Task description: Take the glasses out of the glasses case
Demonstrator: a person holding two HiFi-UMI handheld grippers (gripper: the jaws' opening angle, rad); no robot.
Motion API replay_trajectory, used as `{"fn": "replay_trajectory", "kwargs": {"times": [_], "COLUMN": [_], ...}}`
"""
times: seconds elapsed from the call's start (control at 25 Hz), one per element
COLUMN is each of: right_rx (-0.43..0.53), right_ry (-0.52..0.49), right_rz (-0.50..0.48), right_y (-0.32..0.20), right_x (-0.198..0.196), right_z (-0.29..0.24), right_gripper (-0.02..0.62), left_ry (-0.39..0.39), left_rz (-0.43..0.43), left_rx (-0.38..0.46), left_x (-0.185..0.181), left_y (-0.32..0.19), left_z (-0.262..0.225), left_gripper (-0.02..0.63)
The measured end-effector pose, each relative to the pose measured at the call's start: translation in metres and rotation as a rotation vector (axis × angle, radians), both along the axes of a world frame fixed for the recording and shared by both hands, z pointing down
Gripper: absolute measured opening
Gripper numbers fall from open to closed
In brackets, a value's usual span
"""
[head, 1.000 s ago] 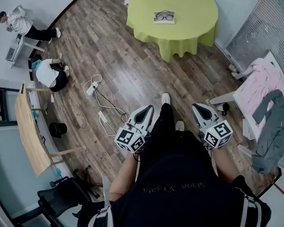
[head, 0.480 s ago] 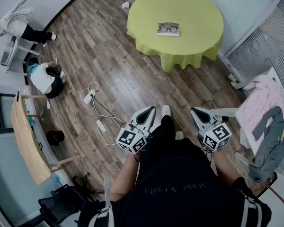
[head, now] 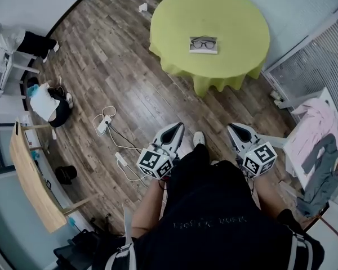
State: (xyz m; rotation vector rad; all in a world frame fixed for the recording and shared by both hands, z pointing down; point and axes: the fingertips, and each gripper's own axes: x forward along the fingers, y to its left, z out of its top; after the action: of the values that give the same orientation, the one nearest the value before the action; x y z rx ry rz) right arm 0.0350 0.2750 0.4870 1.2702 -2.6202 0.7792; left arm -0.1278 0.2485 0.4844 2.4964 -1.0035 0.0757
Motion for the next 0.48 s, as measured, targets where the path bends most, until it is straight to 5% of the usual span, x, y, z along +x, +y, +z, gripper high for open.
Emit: {"fn": "replay_trajectory", "kwargs": {"times": [0.48], "right_rx": [-0.03], "right_ry": [-0.049], "right_rz": [0.107], "right_y": [-0.03], "right_x": [0.024], "right_z": [0.005], "right_gripper": [0.029], "left_ry": [-0.006], "left_rz": [0.033], "left_rx": [0.005], "left_x": [0.004], "left_y": [-0.037], "left_z": [-0.001], "left_gripper": [0.017]}}
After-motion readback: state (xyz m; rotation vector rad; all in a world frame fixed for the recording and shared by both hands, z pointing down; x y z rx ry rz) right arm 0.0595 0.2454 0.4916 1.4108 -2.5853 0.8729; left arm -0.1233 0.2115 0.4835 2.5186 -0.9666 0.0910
